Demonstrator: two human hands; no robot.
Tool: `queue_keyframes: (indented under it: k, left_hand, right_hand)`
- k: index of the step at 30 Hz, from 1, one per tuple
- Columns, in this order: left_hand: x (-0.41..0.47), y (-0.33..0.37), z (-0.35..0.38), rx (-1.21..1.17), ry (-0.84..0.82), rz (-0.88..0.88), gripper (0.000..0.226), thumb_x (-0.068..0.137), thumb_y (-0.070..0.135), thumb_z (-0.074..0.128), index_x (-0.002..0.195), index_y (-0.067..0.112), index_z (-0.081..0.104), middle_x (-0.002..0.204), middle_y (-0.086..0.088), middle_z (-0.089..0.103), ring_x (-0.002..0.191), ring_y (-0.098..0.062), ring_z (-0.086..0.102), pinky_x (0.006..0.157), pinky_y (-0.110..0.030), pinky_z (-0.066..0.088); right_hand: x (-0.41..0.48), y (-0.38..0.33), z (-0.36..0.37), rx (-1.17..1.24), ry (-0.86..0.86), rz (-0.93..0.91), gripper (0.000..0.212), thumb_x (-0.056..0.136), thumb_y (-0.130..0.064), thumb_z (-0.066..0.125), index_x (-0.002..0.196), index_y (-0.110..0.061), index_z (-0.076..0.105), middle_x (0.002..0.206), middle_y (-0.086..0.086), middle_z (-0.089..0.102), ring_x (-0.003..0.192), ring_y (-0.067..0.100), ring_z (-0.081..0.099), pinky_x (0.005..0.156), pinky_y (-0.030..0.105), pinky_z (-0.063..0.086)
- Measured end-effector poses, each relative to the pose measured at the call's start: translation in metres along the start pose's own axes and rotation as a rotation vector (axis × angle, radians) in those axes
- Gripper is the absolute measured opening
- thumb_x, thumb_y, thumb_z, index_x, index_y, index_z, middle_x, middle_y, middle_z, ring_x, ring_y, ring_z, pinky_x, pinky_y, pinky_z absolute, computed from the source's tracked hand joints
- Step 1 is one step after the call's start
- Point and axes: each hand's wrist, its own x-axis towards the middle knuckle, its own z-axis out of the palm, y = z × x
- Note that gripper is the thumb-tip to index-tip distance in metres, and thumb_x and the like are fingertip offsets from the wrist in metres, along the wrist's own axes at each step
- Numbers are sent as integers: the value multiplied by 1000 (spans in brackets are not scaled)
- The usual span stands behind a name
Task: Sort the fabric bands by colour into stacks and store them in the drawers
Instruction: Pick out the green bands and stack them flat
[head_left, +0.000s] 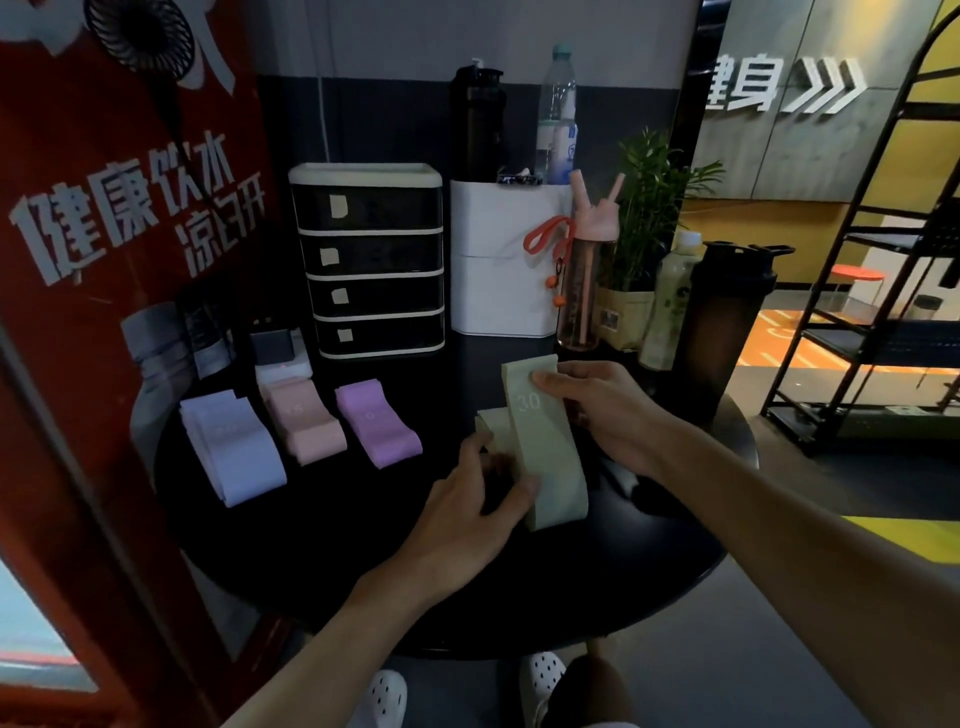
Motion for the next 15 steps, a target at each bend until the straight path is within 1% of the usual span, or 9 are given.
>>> queue_keyframes:
  k: [2,5,6,9,12,13,15]
  left_hand:
    - [0,0,-1,-58,-19,-18,56,89,62,53,137,46,29,124,31,52,122,5,50,100,-18,39]
    - [-1,1,-1,-1,-10,16,47,92,60,51,132,48,30,121,35,48,117,13,46,94,-10,35]
    - [0,0,-1,5,3,28,47,93,60,50,133,47,29,123,34,48,117,14,46,93,-8,35]
    - [1,1,-2,20,26,30,56,95,56,48,143,39,24,132,28,44,118,12,45,90,-7,34]
    - [1,0,-1,54,39,42,58,97,53,49,146,36,23,130,29,40,108,23,42,85,0,33]
    - [1,0,-1,71,52,48,60,96,52,50,147,34,22,132,27,39,109,23,40,86,2,31]
    - [2,-2,-1,101,76,62,65,96,52,51,150,34,19,139,21,34,117,16,37,87,2,27]
  right_hand:
    - [9,6,2,-1,9,25,22,88,-18,69,102,-1,71,89,7,74,80,17,71,64,26,54]
    - [21,17,5,13,11,61,22,88,-18,69,99,1,71,88,11,74,78,23,71,66,33,56]
    - [24,20,6,9,15,72,21,88,-18,70,98,1,71,87,12,74,77,23,71,66,33,56]
    - [31,27,7,-11,17,89,21,88,-19,70,99,0,72,87,11,74,77,22,71,65,33,57]
    - [36,35,8,-39,18,95,22,88,-20,70,101,-2,71,88,10,75,77,21,72,66,33,57]
    - [37,37,9,-52,19,100,23,88,-21,70,102,-2,71,89,11,75,78,21,72,67,33,56]
    - [39,42,10,-64,13,113,25,88,-21,71,103,-1,71,90,12,75,78,23,72,66,33,56]
